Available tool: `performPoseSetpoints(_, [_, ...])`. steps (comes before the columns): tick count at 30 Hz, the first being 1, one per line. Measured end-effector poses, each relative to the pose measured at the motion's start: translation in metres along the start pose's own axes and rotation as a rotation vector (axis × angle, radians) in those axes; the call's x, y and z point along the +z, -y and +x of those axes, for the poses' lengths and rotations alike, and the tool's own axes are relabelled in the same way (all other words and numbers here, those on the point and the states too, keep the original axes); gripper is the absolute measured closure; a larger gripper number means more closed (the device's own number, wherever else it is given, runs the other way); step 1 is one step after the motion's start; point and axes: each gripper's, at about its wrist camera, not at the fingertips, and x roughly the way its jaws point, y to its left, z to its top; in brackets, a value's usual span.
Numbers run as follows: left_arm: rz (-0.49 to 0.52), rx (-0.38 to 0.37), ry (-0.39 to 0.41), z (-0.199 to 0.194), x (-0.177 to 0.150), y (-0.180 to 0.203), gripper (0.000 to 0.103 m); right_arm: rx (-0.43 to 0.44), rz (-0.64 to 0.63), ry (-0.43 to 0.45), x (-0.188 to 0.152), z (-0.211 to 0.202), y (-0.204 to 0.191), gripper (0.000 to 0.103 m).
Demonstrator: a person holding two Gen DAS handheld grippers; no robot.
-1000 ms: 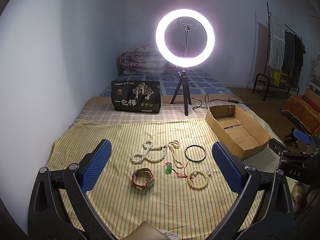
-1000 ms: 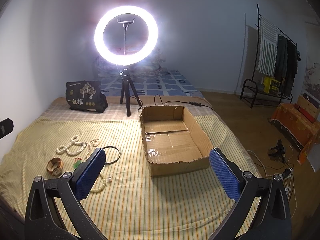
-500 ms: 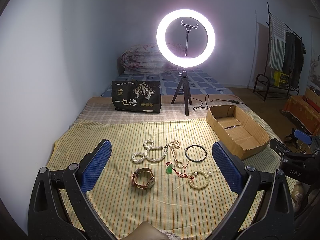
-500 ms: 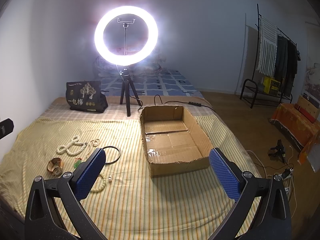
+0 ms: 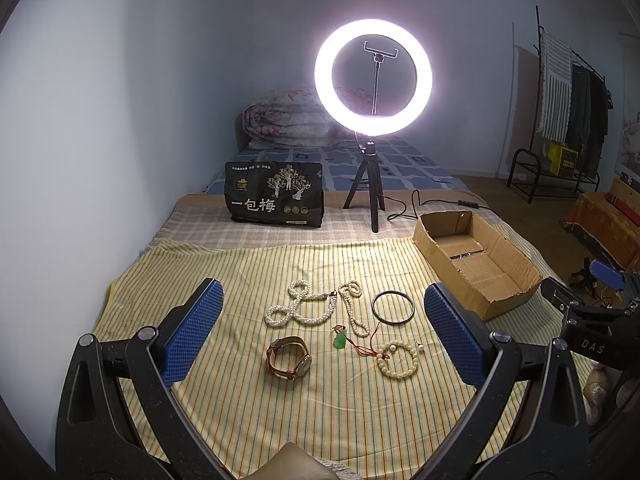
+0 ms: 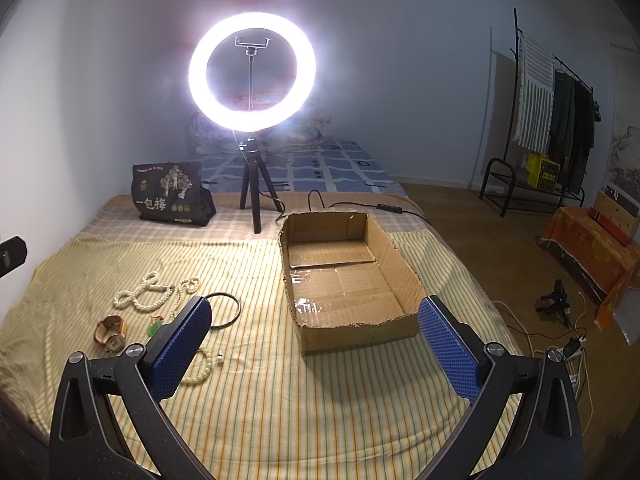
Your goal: Organize jewelry
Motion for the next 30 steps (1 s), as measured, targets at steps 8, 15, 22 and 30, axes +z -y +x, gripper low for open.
performPoseSetpoints(8, [0.0, 0.002, 0.0, 0.0, 0.0, -0.001, 0.001, 0.001, -0.001, 0.0, 0.0, -0.001, 0.0, 0.001])
performPoseSetpoints(15, [-0.005, 0.013, -0.012, 0.003, 0.001, -0.007, 0.001, 0.005, -0.006, -0.004, 0.0, 0.001, -0.002, 0.001])
performPoseSetpoints(22, [-0.014, 0.046, -0.052, 0.021, -0.008, -0.02, 0.001, 0.048, -0.049, -0.034, -0.004, 0.006, -0.009, 0.001])
performPoseSetpoints(30, [-0.032, 0.072, -0.126, 0.045, -0.023, -0.044, 0.001, 0.133, -0.114, -0.086, -0.017, 0.021, -0.026, 0.001])
